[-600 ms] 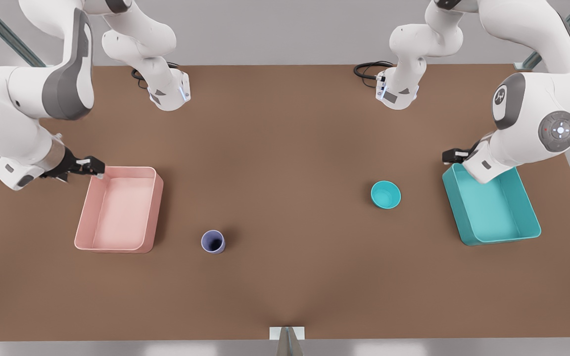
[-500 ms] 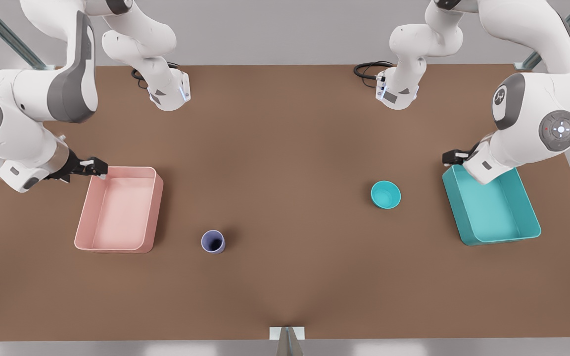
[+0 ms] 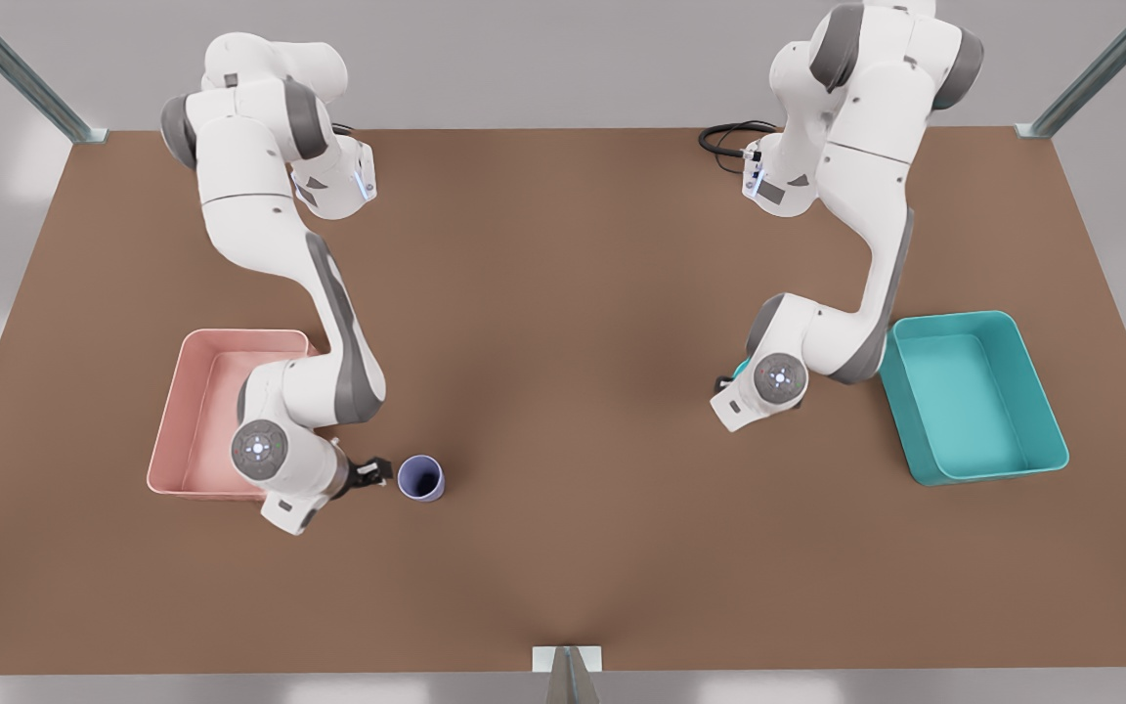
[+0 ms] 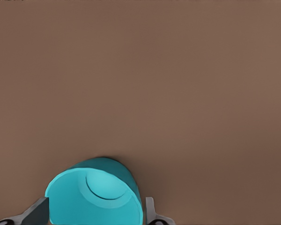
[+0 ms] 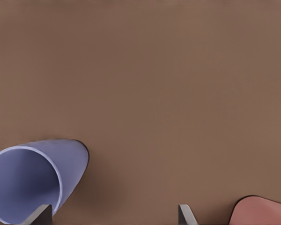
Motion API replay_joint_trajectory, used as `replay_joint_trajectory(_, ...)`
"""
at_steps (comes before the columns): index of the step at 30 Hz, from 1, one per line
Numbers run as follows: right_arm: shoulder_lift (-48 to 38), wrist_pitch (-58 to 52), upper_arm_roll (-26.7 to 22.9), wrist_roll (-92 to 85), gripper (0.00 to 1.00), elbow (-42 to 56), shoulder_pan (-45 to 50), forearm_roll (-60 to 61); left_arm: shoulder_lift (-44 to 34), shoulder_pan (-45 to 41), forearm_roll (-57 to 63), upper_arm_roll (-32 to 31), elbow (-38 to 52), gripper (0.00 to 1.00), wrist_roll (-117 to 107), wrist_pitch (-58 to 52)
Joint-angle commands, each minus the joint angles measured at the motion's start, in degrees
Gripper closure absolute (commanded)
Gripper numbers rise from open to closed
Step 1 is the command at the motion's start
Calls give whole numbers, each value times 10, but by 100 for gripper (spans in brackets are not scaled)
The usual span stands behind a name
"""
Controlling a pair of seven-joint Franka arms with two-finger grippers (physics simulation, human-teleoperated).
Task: Put the bowls and cups in different boxes
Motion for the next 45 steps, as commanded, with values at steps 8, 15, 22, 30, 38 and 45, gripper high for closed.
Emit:
replay_joint_trajectory(8, 0, 68, 0, 11, 0, -43, 32, 18, 2, 1, 5, 1, -53, 0, -98, 103)
replay_joint_trajectory(15, 29, 85, 0, 11, 0, -44, 36, 16, 23, 1, 8, 1, -57, 6, -99, 107)
replay_joint_trajectory(22, 49, 104, 0, 11, 34, -43, 48, 17, 19, 1, 7, 1, -56, 75, -101, 98)
replay_joint_trajectory(30, 11, 56, -1, -1, 79, -48, 48, 14, -60, 27, 50, 1, -49, 79, -100, -2)
replay_joint_trajectory(38, -207, -94, -9, -221, 79, -162, -105, -118, -120, 150, 48, 2, 100, 79, -78, -67)
replay_joint_trajectory(45, -172, -10, -8, -277, 79, -199, -170, -120, -85, 244, 47, 54, 105, 79, 42, -31)
